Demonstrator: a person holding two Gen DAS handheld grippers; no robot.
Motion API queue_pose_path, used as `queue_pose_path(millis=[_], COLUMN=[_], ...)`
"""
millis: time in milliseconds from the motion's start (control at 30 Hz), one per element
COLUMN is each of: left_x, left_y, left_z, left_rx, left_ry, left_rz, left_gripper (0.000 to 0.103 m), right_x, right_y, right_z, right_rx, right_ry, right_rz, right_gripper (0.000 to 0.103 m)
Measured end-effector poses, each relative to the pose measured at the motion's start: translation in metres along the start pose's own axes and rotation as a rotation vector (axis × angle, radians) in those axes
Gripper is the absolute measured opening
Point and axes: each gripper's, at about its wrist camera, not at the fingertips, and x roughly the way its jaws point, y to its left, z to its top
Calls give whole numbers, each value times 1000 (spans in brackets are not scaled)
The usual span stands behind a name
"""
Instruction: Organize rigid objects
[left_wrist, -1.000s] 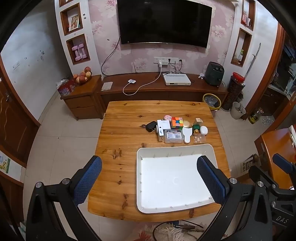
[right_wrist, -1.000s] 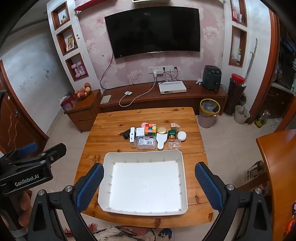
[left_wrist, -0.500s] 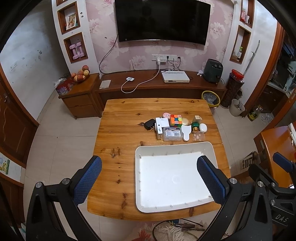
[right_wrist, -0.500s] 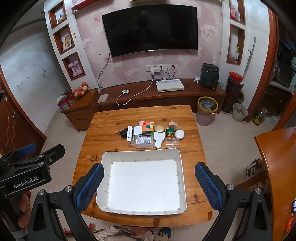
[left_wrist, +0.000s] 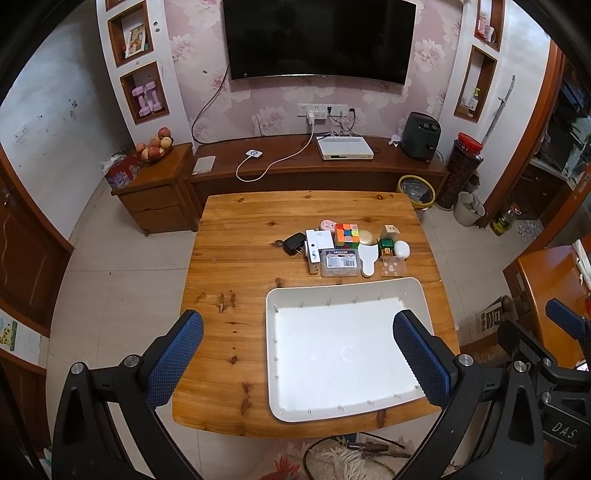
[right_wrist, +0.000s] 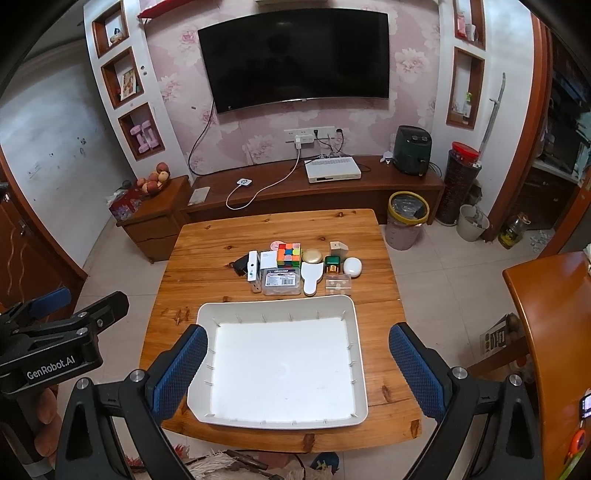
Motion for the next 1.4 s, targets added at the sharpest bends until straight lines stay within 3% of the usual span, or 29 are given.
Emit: queue_pose_path(millis=[500,1400], left_x=[2,24], left_y=[2,19], left_z=[0,28], left_rx=[15,79], left_ry=[9,26], left_rz=[-15,-92], left_gripper=[102,102], right_x=[0,12], right_y=[-1,17], right_z=[-1,9], right_rx=[2,51], right_ry=[1,18], right_rz=[-2,-84], right_gripper=[99,99])
